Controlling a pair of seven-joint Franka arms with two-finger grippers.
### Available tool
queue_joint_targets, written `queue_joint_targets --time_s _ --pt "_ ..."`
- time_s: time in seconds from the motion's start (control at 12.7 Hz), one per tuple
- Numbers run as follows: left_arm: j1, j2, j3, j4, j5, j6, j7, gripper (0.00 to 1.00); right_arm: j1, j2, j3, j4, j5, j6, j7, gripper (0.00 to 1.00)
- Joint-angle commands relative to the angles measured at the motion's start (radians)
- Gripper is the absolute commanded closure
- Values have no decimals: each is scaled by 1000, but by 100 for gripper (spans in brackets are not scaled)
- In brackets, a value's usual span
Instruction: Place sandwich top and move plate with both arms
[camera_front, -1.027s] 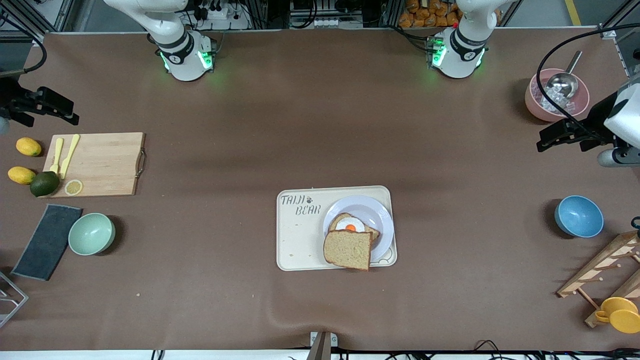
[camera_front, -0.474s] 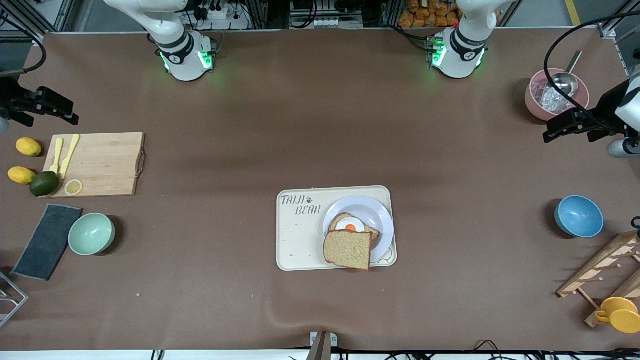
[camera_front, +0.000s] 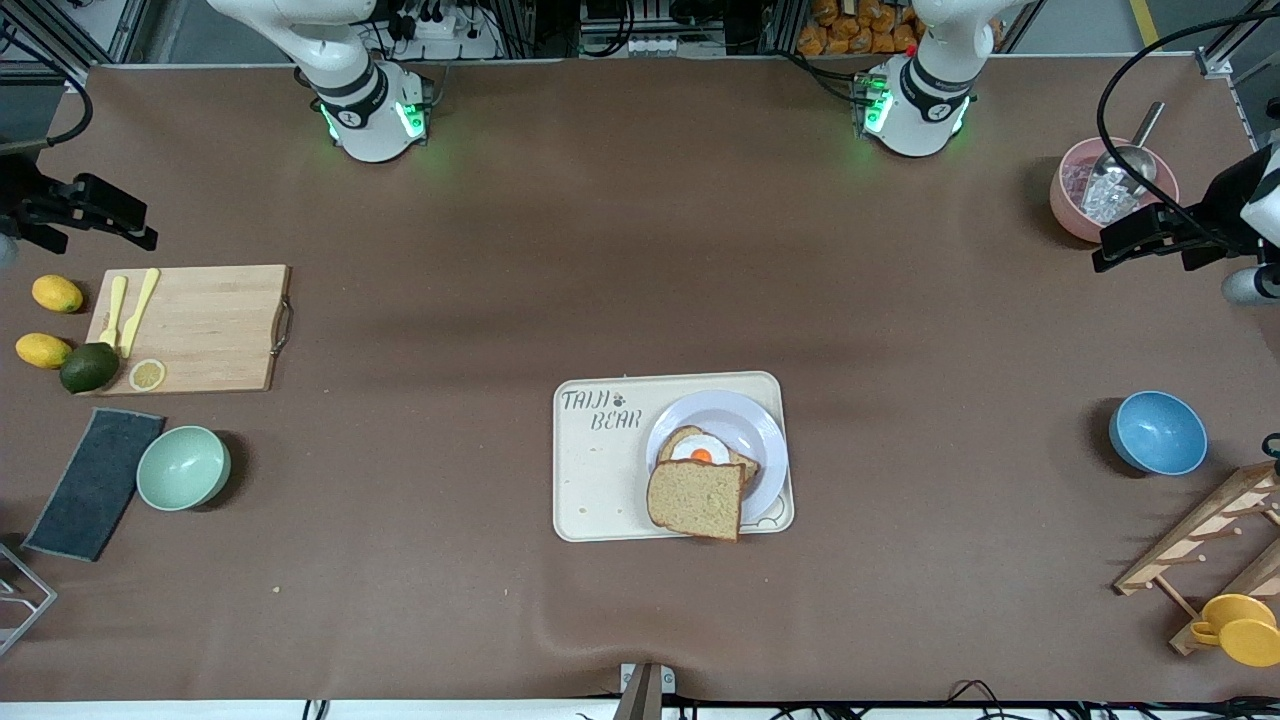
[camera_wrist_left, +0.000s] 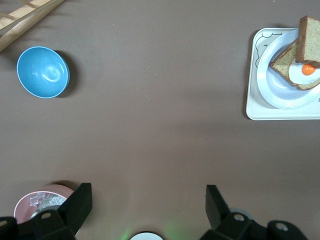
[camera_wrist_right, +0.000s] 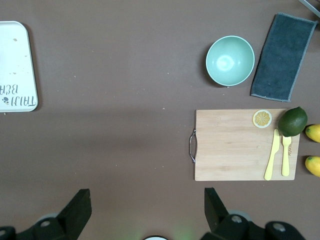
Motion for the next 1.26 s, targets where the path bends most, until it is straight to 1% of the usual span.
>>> queue_joint_targets --time_s 0.0,0.08,0.16,0.24,0.32,0.47,0.55,0.79,1.19 --pt "-18 -31 13 5 16 -9 -8 0 -10 3 5 14 -12 -9 -15 0" --pt "-82 -33 63 1 21 1 -9 0 -10 3 5 14 -12 -9 -15 0" --pt "-154 -34 150 -2 21 11 -8 0 -15 3 5 14 -12 -9 -15 0" --pt "-216 -34 223 -5 15 11 -9 0 -18 3 5 14 -10 -9 -15 0" --pt "-245 -46 248 -19 13 12 -9 0 -18 3 5 14 -10 -9 -15 0" --pt "-251 -68 251 -68 15 55 -9 0 -17 3 5 14 -10 -9 -15 0" --pt "-255 -71 253 -77 13 67 -9 0 -18 3 5 14 -10 -9 -15 0" --pt "-299 -71 291 -82 13 77 -9 0 -18 3 5 14 -10 -10 -15 0" --pt "-327 -65 312 -70 25 80 -8 0 -18 3 5 14 -10 -10 -15 0"
